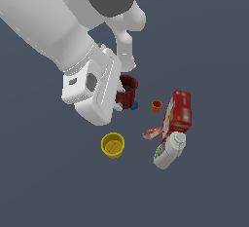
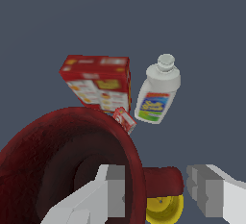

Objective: Pick up a designated object from a clutter of objects.

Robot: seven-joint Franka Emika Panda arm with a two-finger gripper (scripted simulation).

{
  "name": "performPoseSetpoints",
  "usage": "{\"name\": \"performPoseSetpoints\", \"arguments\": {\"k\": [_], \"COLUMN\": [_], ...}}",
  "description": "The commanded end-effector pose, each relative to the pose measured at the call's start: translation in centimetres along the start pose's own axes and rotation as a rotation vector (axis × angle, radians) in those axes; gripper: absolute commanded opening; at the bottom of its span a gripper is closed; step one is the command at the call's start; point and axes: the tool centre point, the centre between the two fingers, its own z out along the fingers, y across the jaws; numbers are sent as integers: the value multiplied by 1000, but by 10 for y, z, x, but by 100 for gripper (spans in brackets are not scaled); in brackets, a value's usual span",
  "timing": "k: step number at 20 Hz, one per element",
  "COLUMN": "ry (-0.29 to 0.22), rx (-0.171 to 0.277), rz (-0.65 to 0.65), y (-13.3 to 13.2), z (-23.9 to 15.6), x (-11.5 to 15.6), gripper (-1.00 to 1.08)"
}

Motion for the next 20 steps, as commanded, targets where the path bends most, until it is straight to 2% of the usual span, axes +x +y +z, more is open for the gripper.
{"name": "performPoseSetpoints", "arguments": {"k": [1,10,20], "ry": [-1,2,4], "rx": [-2,-2,-3], "rz": [0,0,0], "y": [3,13,17], "z": [-26,-86,-108], "x": [7,21,27], "gripper": [-100,-100,-100]}}
